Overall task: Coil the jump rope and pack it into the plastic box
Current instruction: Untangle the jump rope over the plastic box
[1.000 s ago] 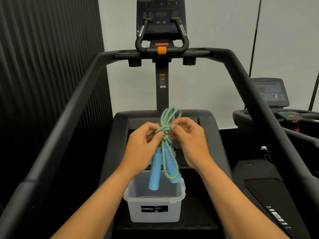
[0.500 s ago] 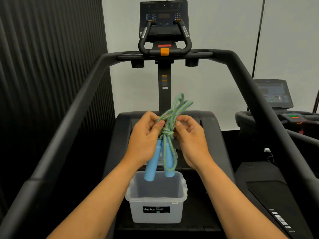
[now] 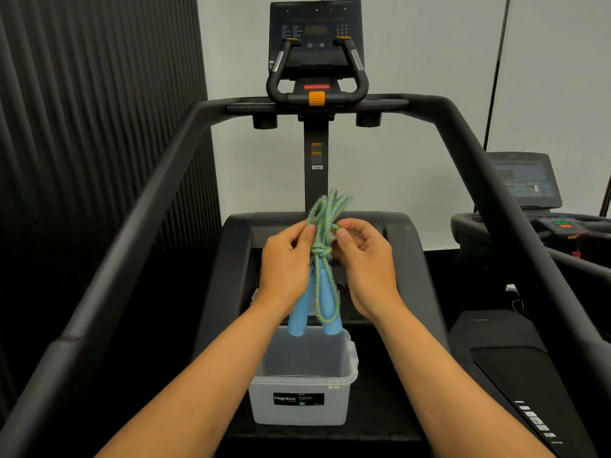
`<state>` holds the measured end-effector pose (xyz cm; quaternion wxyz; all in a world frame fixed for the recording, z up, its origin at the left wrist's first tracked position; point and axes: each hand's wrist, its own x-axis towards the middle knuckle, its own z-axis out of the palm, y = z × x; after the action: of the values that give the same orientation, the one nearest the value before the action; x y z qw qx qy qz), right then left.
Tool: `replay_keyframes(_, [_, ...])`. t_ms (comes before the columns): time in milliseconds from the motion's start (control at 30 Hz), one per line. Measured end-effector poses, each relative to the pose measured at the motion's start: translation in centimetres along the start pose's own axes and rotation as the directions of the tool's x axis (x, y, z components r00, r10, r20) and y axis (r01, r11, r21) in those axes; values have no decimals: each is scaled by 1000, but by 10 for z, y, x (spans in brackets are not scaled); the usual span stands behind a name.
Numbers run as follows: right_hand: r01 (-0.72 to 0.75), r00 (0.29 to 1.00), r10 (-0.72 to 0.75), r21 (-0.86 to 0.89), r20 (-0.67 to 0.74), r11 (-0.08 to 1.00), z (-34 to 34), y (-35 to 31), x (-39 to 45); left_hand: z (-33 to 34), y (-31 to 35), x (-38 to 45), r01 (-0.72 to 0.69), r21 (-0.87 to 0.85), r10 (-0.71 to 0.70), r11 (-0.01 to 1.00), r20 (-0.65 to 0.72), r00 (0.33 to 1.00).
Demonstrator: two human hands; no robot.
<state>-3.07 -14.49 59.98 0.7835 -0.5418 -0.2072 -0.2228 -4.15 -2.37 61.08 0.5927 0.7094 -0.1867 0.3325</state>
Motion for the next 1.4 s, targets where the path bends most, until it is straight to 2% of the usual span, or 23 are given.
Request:
replay_keyframes(100, [27, 1000, -28, -72, -7, 997, -2, -3, 1, 4, -2, 0, 19, 1, -19, 1000, -56, 998])
replay_keyframes(233, [50, 995, -61, -129, -82, 990, -4, -5, 4, 10, -7, -7, 94, -178, -119, 980, -135, 984])
replay_keyframes(367, [62, 988, -83, -160, -133, 985, -3, -6, 5, 16, -2, -17, 129, -259, -147, 957, -50, 988])
replay_keyframes(500, [63, 990, -82, -160, -118, 985, 0, -10, 4, 17, 1, -21, 77, -210, -77, 975, 9, 997])
replay_keyframes(600, [57, 994, -67, -114, -83, 992, 3, -14, 0, 14, 1, -19, 52, -178, -48, 983, 22, 999])
replay_keyframes(700, [51, 998, -46, -135, 39, 989, 3, -16, -1, 10, 0, -17, 82, -175, -78, 981, 33, 996])
replay_keyframes(833, [61, 990, -29, -244, 135, 968, -4, -25, 6, 0, -5, -12, 148, -183, -123, 972, 143, 982])
replay_keyframes(900, [49, 991, -22, -213, 130, 976, -10, -32, 11, -6, -7, -11, 170, -160, -139, 972, 186, 973])
replay_keyframes(1033, [22, 997, -14, -113, 72, 993, -18, -38, 21, -17, -6, -9, 221, -148, -186, 964, 219, 958])
replay_keyframes(1167, [-12, 998, 7, -84, -57, 996, -22, -28, 26, -21, -5, -9, 303, -206, -250, 930, 248, 936])
replay_keyframes(1267, [-47, 991, 26, -161, -132, 986, -27, -17, 28, -23, -3, -8, 321, -243, -256, 915, 265, 930])
replay_keyframes(1400, [-44, 982, 1, -221, -190, 974, -28, -13, 23, -25, -3, -4, 339, -259, -289, 904, 212, 933])
